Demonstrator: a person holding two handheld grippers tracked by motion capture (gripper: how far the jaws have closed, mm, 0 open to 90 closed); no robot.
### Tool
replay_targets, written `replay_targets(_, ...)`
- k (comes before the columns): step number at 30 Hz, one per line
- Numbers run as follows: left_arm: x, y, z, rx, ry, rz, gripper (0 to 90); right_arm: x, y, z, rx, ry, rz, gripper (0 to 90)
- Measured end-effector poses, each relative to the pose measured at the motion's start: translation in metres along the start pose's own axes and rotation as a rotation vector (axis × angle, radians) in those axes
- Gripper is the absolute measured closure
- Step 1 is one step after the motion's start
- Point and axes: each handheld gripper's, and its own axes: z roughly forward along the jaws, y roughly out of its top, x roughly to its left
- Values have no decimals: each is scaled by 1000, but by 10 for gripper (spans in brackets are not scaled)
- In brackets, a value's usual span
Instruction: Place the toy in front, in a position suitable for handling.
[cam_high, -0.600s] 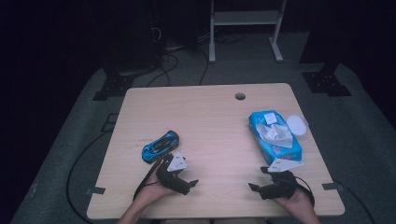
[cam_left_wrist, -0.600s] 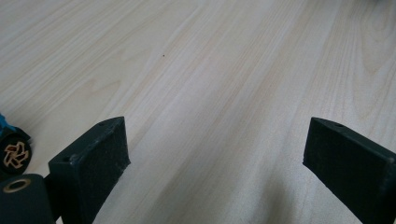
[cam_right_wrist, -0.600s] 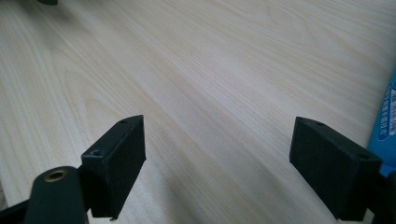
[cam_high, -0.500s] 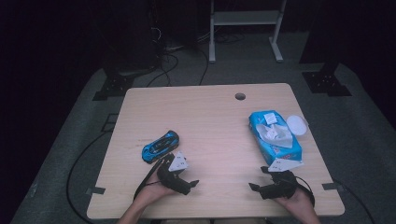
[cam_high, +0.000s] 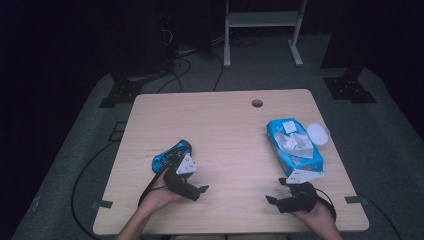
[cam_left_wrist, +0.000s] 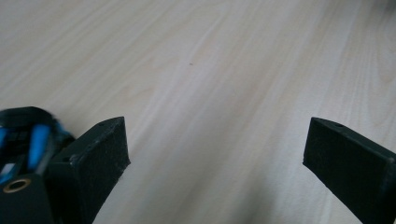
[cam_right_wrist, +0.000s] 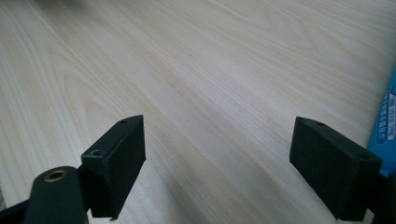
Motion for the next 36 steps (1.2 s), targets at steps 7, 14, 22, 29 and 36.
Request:
replay_targets(7,32,10,-17,30,48,1,60,2,1,-2,4,-2,-10,175)
replay_targets(14,56,14,-24,56,75,0,60,-2,1,-6,-9,-12,-1,175)
replay_targets(22,86,15,-23,146,102,3,60,0,3,-6,-3,-7,-12,173)
replay_targets(29,103,14,-12,231,85,4,60,0,2,-5,-2,0,-9,173)
replay_targets(36,113,5,2,329,51,12,65,1,3,-4,5,7,-12,173)
